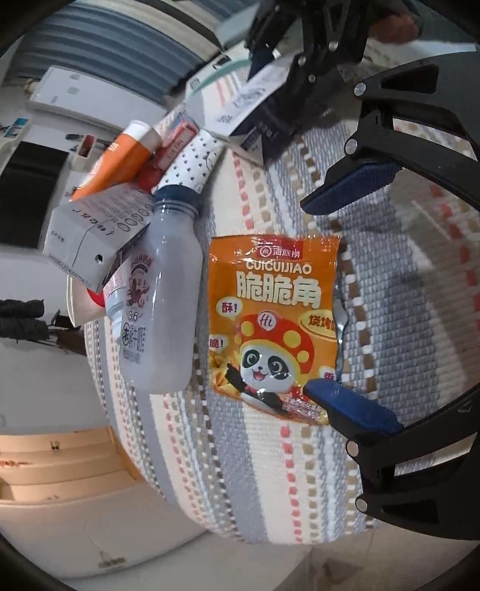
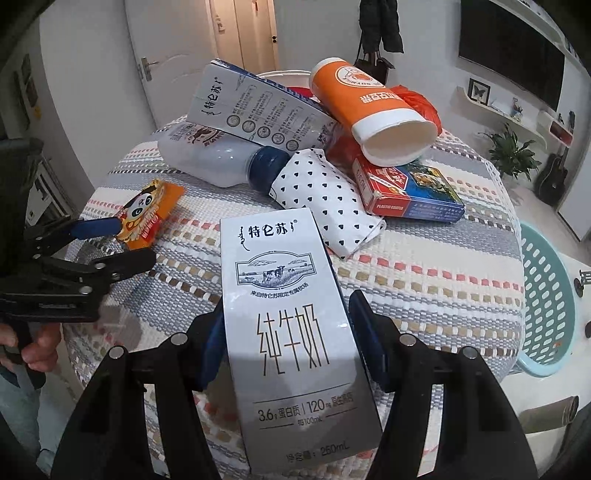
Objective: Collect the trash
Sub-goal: 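Grasp the orange snack bag with the left tool while the right tool holds the carton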
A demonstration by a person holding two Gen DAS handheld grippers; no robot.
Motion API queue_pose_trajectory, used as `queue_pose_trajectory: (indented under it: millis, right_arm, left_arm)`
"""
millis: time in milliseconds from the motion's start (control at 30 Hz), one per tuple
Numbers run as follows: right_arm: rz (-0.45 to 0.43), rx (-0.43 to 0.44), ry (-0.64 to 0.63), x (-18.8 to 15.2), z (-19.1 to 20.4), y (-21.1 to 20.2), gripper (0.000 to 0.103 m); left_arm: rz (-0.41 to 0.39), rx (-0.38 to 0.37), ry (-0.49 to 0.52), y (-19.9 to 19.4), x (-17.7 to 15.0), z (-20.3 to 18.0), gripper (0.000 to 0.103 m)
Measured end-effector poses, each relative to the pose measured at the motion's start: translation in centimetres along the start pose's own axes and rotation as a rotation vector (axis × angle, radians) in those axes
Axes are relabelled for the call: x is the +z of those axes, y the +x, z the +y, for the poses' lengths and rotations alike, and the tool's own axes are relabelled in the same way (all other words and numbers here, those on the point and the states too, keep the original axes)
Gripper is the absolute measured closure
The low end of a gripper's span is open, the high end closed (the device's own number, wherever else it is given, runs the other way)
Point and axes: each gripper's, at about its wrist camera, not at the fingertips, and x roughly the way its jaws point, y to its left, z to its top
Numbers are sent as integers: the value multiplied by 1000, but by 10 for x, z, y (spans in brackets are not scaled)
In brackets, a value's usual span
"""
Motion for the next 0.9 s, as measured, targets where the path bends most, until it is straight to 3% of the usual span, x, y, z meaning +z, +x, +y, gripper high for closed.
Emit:
queue_pose_trajectory:
  millis: [100,167,233,400,533,900]
  right_arm:
    - [-3,9,6,-2,1,0,44]
    - [-4,14,9,-2,0,-1,44]
    - [-5,17,10,-2,0,-1,44]
    - [-32,15,4,-1,0,-9,44]
    - [-76,13,-2,3,1,-23,44]
    - [-230,-30,24,19,-22,-78,44]
  left_arm:
    - [-10,65,35,3,3,-1,38]
    - [-16,53,30,2,5,1,49]
    - [-26,5,3,-1,9,6,68]
    - [-52,-26,-45,-5,14,17,91]
    - [-102,-59,-64,-23,14,19,98]
    - [-257,-172,-8,-84,45,-18,101]
